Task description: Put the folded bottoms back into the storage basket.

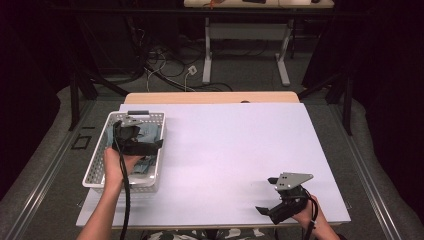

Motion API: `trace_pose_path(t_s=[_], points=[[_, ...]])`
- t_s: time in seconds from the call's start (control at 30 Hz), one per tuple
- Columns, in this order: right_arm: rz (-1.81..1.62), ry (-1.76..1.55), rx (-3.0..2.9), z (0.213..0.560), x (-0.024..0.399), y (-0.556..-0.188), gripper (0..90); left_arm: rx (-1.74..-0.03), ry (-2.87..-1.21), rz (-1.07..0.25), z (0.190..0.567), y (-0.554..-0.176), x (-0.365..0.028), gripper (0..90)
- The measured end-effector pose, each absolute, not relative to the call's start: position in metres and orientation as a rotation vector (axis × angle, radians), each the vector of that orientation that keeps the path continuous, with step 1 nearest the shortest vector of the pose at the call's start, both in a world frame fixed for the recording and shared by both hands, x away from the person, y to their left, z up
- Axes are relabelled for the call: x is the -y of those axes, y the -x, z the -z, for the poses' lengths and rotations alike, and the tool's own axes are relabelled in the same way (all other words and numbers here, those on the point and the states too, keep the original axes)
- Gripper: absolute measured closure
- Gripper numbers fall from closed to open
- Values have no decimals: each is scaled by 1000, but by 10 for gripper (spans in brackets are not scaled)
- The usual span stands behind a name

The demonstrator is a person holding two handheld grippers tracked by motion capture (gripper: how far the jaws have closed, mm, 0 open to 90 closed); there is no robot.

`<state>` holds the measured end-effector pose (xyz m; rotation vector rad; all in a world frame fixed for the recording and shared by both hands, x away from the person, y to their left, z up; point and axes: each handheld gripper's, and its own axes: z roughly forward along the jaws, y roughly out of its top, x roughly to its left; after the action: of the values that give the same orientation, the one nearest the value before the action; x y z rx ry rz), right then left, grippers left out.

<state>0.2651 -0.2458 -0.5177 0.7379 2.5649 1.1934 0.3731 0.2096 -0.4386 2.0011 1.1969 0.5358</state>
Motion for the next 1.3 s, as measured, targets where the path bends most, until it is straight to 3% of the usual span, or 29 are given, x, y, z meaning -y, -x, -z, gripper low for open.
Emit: trace_pose_path(t_s=[1.3], points=[[-1197,-723,-2564,517,245,-264,5,-926,-2118,-466,454,-294,-143,0]])
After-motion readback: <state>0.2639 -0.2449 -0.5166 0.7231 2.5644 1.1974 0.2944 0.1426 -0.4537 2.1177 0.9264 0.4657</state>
